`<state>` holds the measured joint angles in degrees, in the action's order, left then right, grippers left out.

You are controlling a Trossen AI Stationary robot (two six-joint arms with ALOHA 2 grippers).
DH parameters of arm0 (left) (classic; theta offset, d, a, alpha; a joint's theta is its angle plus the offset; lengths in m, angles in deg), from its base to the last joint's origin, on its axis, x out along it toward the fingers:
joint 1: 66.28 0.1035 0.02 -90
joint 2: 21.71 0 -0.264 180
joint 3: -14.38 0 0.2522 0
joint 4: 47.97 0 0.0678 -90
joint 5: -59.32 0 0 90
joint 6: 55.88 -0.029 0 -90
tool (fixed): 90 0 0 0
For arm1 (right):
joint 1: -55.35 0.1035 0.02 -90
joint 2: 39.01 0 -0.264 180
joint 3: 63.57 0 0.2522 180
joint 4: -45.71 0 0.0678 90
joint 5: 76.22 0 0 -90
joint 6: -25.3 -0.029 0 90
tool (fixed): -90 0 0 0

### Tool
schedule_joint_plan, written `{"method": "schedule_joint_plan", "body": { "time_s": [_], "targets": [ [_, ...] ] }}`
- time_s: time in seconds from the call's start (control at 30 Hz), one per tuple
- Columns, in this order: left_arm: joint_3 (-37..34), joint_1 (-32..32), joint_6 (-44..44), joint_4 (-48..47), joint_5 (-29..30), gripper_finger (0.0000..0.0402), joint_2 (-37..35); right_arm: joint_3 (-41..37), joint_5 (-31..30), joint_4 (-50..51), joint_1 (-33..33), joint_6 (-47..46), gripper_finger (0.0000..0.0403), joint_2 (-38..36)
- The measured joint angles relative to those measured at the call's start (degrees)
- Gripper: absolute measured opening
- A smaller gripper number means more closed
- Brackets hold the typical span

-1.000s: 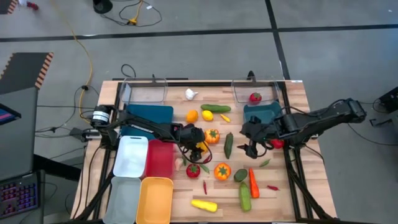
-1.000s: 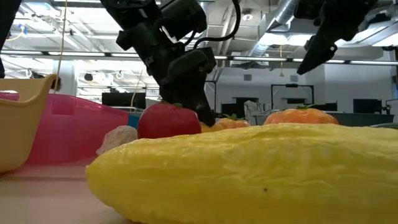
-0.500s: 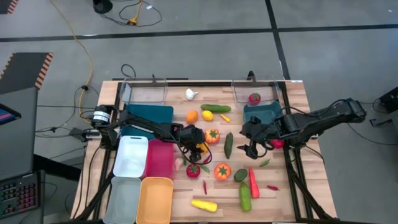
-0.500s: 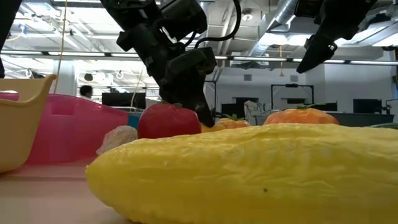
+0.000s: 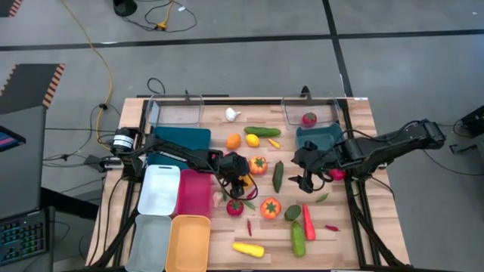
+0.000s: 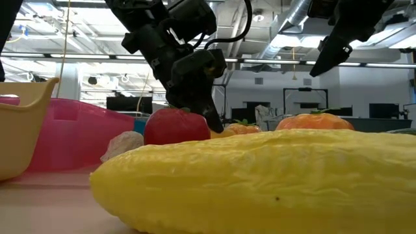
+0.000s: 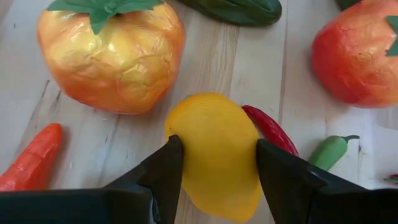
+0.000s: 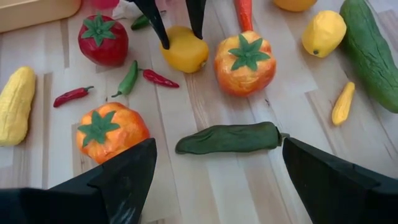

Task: Sort produce into baskets
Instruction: Put the bottom yellow lemon into the left transparent bin

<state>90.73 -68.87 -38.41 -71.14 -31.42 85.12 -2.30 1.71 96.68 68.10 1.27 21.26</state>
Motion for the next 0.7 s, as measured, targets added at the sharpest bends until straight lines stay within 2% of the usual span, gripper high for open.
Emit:
{"method": "schedule_joint_plan", "body": {
  "time_s": [0.47, 0.7],
  "targets": [
    [-0.2, 0.0, -1.6, -0.5, 0.0, 0.0271, 0.2, 0.0, 0.0, 0.0, 0.0, 0.0, 0.0377, 0.0],
    [-0.2, 0.0, -1.7, -0.6, 1.0, 0.0270, 0.3, 0.0, 0.0, 0.0, 0.0, 0.0, 0.0377, 0.0]
  ]
}}
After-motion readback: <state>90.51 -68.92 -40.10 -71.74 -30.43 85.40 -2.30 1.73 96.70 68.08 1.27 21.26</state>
